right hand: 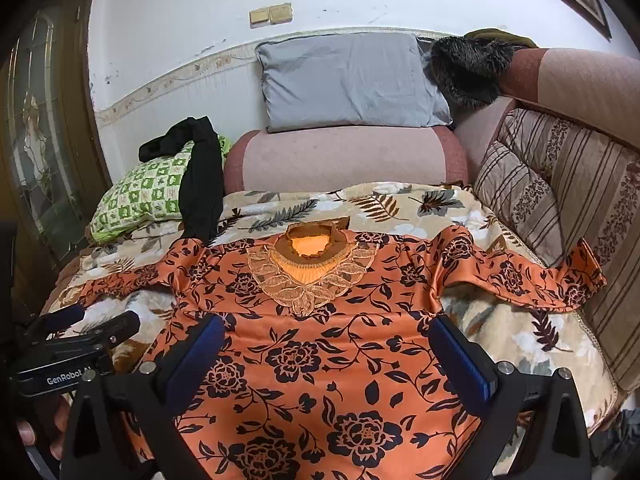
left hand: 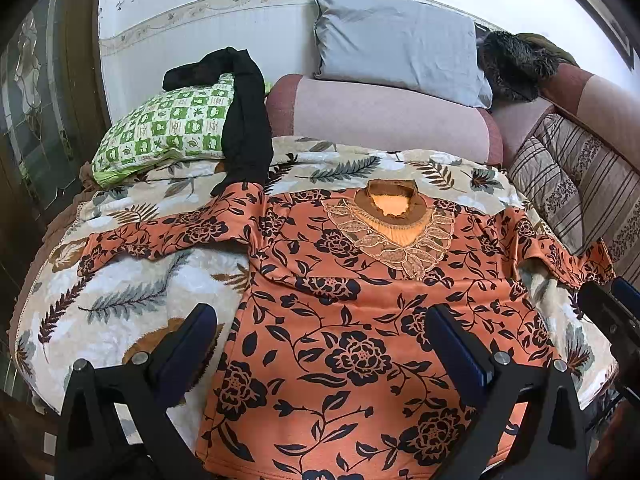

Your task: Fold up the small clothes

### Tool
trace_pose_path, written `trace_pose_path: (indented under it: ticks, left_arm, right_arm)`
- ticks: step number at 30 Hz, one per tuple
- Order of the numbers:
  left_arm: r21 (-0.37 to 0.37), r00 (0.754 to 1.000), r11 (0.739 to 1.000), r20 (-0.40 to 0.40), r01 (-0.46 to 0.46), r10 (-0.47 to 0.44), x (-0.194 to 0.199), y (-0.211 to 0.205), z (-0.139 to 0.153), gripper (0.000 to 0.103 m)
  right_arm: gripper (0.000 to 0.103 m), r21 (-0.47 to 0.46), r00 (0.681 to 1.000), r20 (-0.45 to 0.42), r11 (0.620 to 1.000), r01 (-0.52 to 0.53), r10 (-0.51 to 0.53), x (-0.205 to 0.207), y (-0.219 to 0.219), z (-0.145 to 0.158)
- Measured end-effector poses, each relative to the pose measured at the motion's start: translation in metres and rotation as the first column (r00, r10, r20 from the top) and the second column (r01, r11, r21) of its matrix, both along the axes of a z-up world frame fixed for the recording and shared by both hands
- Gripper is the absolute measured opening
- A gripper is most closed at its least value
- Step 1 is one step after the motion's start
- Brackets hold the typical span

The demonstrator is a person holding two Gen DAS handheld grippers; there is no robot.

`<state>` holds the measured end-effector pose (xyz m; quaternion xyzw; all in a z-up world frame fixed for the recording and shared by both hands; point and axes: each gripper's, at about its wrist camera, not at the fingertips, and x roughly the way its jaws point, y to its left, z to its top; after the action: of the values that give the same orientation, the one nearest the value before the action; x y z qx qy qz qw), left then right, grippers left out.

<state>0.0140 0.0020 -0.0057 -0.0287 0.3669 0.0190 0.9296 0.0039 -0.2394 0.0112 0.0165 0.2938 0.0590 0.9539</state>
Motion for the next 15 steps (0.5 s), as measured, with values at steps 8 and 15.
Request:
trace_pose_path:
  ticks: [8, 15]
  left_arm:
    - [0.0, 1.0, 1.0, 0.001, 0.0, 0.0, -0.0001, -0.0004, -0.0004, 0.103]
    - [0.002, 1.0, 1.0, 0.002, 0.003, -0.003, 0.0003, -0.0005, 0.0021, 0.103]
  right_arm:
    - [0.103, -0.002, 1.0, 0.004, 1.0, -0.003, 0.003, 0.0008, 0.0008, 0.0009]
    - [0.103, -0.001, 1.0, 0.004, 1.0, -0.004, 0.004, 0.0018, 0.0007, 0.001]
